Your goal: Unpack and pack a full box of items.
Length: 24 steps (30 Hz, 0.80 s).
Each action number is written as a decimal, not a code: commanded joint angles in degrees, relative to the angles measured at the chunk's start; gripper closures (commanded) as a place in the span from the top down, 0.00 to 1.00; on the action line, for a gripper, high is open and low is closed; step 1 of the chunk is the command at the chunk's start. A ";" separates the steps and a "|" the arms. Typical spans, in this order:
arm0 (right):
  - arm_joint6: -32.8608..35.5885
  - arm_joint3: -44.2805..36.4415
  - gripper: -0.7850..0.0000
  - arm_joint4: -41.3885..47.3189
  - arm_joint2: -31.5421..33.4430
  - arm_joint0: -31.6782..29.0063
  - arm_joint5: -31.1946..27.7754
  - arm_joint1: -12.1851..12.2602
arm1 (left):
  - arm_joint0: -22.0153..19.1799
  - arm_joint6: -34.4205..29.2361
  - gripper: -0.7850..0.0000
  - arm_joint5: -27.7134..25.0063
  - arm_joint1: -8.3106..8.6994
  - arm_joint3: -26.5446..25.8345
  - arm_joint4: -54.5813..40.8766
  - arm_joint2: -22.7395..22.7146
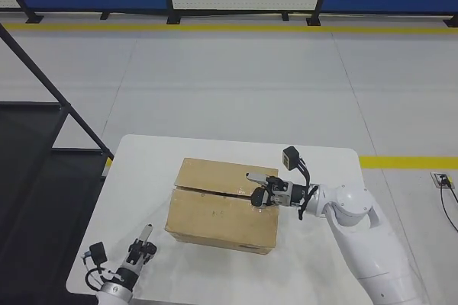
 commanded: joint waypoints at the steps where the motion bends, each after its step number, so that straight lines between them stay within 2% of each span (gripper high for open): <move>1: 0.00 0.00 1.00 0.00 0.00 0.00 0.00 0.00 | -0.68 -0.62 1.00 -0.84 -0.23 1.70 -4.26 0.12; 8: 0.00 0.00 1.00 0.00 0.00 0.00 0.00 0.00 | -5.27 2.47 1.00 -2.54 -1.22 6.96 -11.56 1.46; 13: 0.00 0.00 1.00 0.00 0.00 0.00 0.00 0.00 | -10.77 2.71 1.00 0.97 -1.73 11.58 -12.89 3.30; 16: 0.00 0.00 1.00 0.00 0.00 0.00 0.00 0.00 | -13.19 4.30 1.00 1.12 -2.16 13.62 -13.67 4.34; 19: 0.00 0.00 1.00 0.00 0.00 0.00 0.00 0.00 | -13.91 6.03 1.00 -0.62 -2.44 13.83 -13.95 4.26; 24: 0.00 0.00 1.00 0.00 0.00 0.00 0.00 0.00 | -13.70 7.68 1.00 -1.47 -2.63 10.66 -14.99 2.81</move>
